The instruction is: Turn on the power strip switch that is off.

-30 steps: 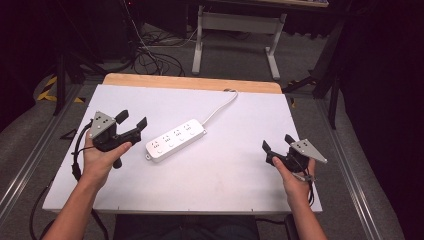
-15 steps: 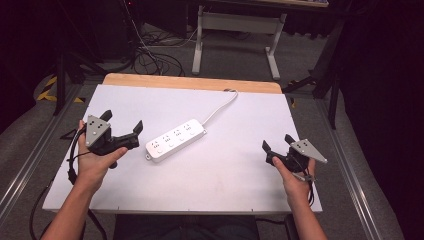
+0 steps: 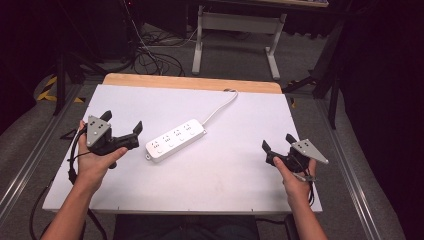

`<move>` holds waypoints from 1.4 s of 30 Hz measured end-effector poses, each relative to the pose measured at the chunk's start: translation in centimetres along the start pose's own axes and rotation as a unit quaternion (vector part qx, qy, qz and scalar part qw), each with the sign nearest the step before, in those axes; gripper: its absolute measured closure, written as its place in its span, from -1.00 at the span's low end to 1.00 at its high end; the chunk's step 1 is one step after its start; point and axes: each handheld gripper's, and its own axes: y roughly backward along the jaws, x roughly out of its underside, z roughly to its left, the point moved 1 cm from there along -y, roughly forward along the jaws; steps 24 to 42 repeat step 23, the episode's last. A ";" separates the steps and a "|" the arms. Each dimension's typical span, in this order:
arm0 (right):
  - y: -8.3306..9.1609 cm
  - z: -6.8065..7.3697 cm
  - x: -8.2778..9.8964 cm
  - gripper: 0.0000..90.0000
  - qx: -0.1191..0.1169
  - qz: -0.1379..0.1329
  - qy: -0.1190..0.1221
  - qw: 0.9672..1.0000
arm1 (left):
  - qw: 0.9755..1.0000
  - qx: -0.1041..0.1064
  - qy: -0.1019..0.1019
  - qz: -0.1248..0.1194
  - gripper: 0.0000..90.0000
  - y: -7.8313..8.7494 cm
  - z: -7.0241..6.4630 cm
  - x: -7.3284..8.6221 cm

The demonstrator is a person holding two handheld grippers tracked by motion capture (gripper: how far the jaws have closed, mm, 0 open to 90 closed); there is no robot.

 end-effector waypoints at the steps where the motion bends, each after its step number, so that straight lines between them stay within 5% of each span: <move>1: 0.0 0.0 0.0 -0.86 -0.001 0.000 0.002 1.000 | 1.000 0.001 -0.002 0.000 -0.98 0.0 0.0 0.0; 11: -0.1 0.2 0.1 -0.95 -0.018 -0.001 0.015 1.000 | 1.000 0.003 -0.002 0.001 -0.98 0.0 0.2 0.1; 42: -0.2 0.2 0.1 -0.95 -0.022 0.000 0.014 1.000 | 1.000 0.002 0.002 0.002 -0.95 -0.1 0.4 0.2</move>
